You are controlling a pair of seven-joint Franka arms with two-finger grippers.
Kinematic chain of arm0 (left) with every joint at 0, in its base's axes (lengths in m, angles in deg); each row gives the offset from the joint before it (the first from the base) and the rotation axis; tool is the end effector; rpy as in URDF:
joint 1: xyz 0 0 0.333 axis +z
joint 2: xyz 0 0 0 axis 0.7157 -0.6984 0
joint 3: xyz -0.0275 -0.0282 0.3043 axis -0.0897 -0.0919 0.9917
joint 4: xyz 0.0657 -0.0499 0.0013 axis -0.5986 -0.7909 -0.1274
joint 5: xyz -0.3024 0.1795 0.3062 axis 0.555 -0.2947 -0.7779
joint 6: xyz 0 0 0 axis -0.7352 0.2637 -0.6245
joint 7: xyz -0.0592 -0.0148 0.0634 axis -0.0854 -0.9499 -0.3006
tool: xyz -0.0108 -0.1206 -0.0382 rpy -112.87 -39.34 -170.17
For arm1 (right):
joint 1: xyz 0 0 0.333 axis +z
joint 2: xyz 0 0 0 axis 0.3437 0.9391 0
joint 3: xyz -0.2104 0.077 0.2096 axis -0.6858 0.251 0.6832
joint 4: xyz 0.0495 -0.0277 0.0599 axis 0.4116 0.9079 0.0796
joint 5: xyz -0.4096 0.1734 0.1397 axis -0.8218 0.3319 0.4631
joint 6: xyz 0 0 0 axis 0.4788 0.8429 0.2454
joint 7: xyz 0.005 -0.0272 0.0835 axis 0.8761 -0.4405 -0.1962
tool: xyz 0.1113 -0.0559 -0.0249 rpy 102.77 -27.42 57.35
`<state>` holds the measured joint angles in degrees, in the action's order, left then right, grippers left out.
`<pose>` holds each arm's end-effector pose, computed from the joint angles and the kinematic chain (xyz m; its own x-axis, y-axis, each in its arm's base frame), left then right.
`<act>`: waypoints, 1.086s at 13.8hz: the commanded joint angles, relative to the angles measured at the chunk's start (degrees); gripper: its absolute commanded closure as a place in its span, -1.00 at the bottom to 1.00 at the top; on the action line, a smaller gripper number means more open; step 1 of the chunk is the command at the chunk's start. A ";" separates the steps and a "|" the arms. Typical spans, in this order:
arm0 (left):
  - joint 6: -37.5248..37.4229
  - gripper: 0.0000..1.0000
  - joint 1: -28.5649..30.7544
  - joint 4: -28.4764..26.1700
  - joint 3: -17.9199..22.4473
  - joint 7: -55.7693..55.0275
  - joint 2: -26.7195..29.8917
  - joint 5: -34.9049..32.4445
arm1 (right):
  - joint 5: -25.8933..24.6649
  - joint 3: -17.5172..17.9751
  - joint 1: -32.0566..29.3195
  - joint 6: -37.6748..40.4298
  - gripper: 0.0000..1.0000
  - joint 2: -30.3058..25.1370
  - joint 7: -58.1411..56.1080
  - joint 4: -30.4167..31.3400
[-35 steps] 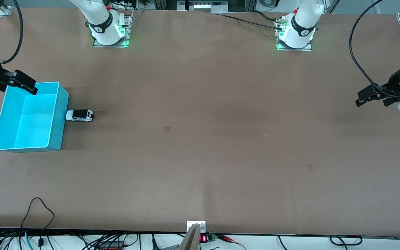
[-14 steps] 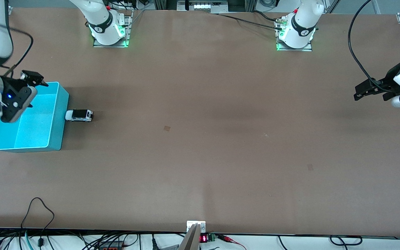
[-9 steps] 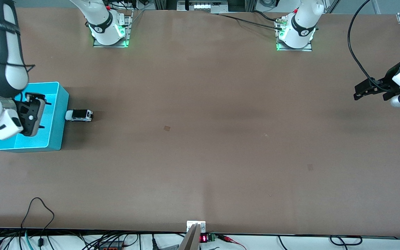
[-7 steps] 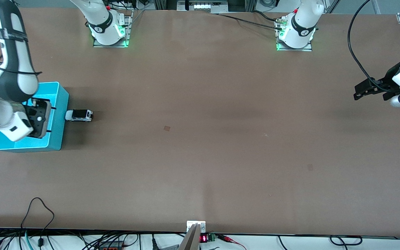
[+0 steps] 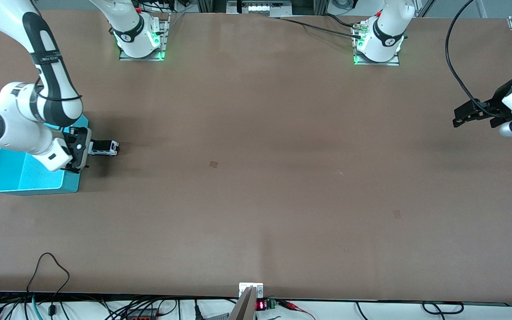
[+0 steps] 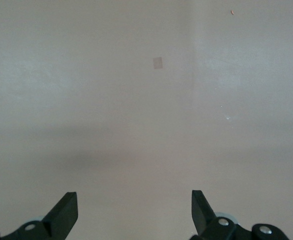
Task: Wind and store white jeep toy
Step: 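Reach the right gripper to the jeep beside the bin and grasp it, then lift the jeep with the right gripper toward the blue bin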
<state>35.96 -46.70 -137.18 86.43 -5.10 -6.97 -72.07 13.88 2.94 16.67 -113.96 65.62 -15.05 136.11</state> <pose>0.6312 0.0285 0.5185 0.9998 0.0030 -0.0208 0.0030 -1.0000 -0.0020 0.6030 -0.0707 0.1652 0.1270 0.9917 0.0191 0.9817 -0.1229 -0.1454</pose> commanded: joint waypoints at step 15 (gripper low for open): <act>-1.39 -1.00 0.29 0.79 -0.03 0.30 0.29 -1.13 | 1.43 0.50 -0.70 -16.57 -1.00 -2.98 -1.71 13.59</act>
<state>35.78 -46.50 -137.18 86.45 -5.10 -6.97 -72.07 14.19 2.99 16.65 -129.48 64.20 -15.08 148.17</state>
